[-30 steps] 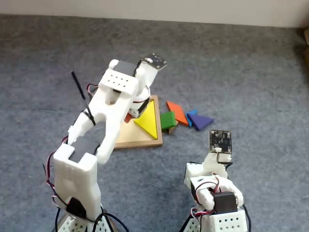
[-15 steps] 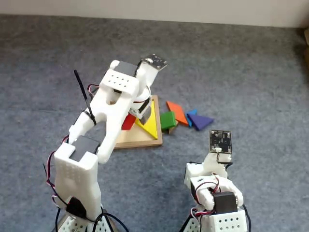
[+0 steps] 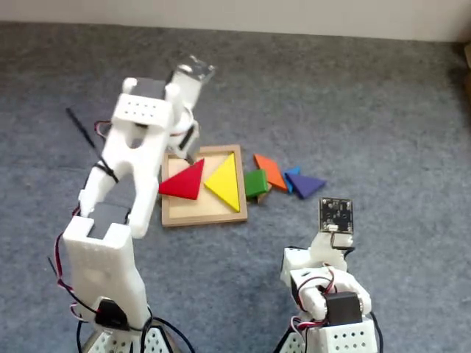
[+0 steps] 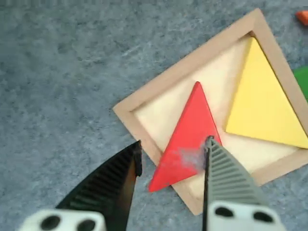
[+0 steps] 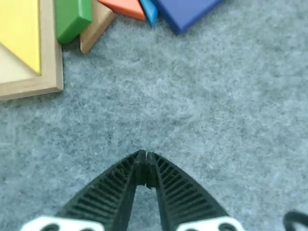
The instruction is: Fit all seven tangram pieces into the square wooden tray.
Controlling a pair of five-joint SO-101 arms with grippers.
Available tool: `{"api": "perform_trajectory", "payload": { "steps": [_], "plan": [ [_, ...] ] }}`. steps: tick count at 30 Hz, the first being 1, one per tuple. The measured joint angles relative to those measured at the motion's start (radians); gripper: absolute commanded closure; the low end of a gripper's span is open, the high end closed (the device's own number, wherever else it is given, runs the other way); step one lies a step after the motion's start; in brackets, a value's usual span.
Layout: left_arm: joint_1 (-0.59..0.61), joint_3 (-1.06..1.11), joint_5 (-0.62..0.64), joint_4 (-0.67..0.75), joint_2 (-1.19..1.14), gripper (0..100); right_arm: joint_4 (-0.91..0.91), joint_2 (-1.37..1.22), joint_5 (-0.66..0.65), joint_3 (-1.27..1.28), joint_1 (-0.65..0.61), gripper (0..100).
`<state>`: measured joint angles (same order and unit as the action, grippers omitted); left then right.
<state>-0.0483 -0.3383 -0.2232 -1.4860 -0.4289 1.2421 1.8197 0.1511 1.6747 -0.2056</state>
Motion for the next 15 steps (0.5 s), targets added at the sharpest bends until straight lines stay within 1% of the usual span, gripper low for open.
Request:
{"api": "perform_trajectory", "payload": {
  "steps": [4,6,8,12,15],
  "plan": [
    [0.035,-0.147,-0.008,-0.130,0.000,79,0.000,0.000,0.000,0.000,0.000,97.7],
    [0.049,-0.219,-0.037,-0.207,0.000,79,0.000,0.000,0.000,0.000,0.000,97.7],
    [0.066,-0.247,-0.055,-0.253,0.002,79,0.000,0.000,0.000,0.000,0.000,97.7],
    [0.097,-0.235,-0.069,-0.275,0.006,79,0.000,0.000,0.000,0.000,0.000,97.7],
    [0.106,-0.167,-0.095,-0.276,0.061,79,0.000,0.000,0.000,0.000,0.000,97.7]
  ]
}}
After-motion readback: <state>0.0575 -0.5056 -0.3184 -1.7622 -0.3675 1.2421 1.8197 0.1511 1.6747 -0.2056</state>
